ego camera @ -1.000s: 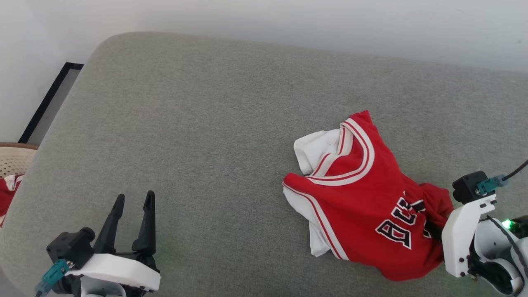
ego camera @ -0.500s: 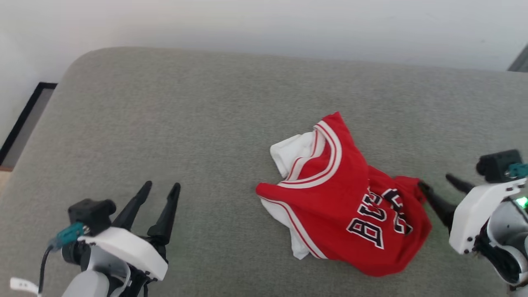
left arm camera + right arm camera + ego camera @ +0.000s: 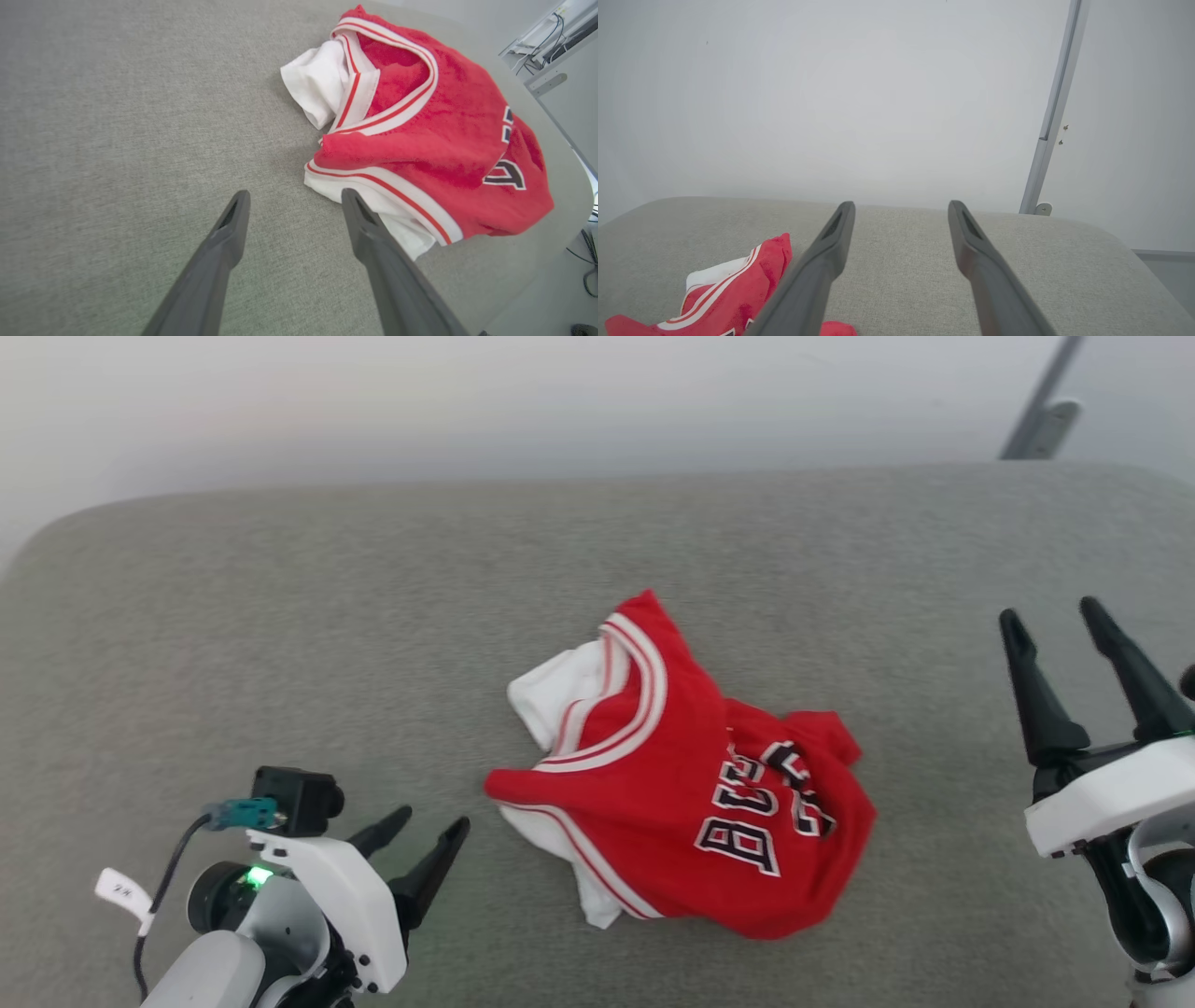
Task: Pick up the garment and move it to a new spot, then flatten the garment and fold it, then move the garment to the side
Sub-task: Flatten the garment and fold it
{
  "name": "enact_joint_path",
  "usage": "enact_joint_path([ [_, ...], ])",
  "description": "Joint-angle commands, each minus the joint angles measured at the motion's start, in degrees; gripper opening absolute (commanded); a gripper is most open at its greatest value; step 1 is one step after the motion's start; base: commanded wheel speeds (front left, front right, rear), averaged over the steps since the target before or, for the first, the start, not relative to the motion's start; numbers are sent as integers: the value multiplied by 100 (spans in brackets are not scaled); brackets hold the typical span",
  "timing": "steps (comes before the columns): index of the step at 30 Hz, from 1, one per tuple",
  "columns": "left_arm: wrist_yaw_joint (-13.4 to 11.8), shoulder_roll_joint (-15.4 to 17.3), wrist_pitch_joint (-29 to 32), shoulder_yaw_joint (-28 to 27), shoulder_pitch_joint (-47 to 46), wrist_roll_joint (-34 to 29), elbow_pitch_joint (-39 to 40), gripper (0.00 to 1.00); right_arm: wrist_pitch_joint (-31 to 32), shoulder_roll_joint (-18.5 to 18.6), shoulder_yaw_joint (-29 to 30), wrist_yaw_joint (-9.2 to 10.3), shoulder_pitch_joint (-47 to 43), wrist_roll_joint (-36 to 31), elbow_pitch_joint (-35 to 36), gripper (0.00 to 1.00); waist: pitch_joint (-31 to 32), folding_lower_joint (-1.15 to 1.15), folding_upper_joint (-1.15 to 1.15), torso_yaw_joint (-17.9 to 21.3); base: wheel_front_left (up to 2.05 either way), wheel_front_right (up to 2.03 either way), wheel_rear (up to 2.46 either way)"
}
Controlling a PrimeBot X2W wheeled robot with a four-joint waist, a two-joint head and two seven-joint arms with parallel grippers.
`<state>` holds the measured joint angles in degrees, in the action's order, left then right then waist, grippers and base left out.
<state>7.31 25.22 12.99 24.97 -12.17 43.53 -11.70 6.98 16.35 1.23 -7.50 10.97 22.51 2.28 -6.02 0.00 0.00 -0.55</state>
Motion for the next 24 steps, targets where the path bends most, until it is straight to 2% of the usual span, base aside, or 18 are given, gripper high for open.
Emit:
enact_joint_path([
  [1,-10,17,201,58,-99,106,-87,100,-283,-126,99,2,-88,-135,48,100,-31,0,0,243,0,0,0],
  [9,-43,-61,641,266,-344,99,-464,100,-1024,-588,413,1,-238,-590,113,100,-140,0,0,611,0,0,0],
  [17,-156,-173,962,438,-646,24,-691,100,-1206,-820,413,1,-292,-659,129,100,-241,0,0,838,0,0,0],
  [19,-260,-200,1095,516,-792,-66,-793,100,-1218,-841,393,1,-279,-630,120,100,-287,0,0,902,0,0,0],
  [24,-453,-126,1228,841,-1044,-587,-1081,100,-1256,-863,363,1,-229,-593,65,100,-360,0,0,974,0,0,0],
])
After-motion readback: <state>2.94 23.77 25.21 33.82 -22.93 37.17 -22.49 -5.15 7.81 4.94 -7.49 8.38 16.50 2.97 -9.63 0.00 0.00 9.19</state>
